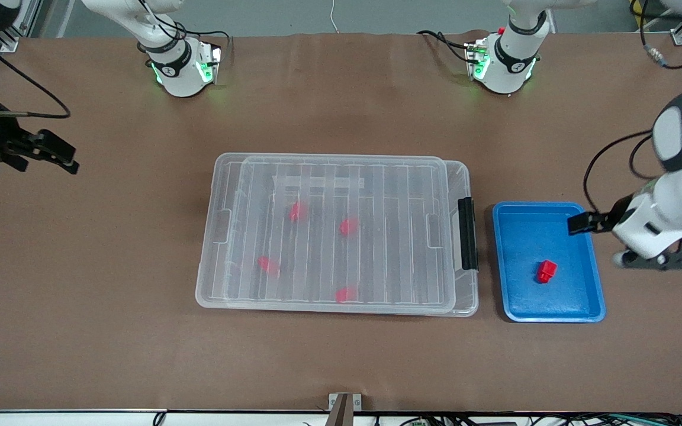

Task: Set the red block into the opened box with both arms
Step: 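Reach the right gripper to the box lid while the left gripper reaches the tray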

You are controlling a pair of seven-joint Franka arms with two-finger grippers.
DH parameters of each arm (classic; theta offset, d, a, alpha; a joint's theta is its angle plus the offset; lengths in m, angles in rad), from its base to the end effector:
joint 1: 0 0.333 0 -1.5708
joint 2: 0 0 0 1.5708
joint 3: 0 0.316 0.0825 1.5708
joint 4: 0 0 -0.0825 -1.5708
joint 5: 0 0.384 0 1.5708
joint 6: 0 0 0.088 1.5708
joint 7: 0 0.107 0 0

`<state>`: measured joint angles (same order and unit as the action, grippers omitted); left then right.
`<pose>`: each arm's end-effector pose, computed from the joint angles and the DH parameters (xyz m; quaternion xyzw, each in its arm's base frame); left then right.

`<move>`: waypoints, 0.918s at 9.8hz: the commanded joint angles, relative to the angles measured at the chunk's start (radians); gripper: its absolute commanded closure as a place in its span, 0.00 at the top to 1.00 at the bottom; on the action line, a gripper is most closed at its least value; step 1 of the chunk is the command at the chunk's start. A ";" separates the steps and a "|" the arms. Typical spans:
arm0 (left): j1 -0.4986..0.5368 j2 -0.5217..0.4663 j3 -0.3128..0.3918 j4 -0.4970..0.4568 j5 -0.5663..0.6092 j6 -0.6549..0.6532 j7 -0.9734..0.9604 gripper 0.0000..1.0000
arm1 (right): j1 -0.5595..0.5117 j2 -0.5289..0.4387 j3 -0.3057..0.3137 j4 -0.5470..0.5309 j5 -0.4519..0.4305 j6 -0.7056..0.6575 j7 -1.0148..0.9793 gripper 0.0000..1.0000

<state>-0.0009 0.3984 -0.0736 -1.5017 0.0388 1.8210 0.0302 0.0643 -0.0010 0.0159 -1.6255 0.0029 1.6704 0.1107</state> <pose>0.6667 -0.0399 0.4331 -0.9977 0.0555 0.0389 0.0051 0.5610 0.0454 0.6080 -0.9996 0.0154 -0.0227 0.0036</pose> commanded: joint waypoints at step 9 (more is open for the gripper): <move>0.071 0.229 0.000 -0.190 0.084 0.376 0.369 0.90 | 0.285 0.413 0.010 -0.013 -0.103 0.244 0.248 1.00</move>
<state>0.0564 0.5926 -0.0697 -1.6746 0.1085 2.1684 0.3895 0.3461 0.4094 0.0292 -1.6411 -0.0811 1.9111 0.3456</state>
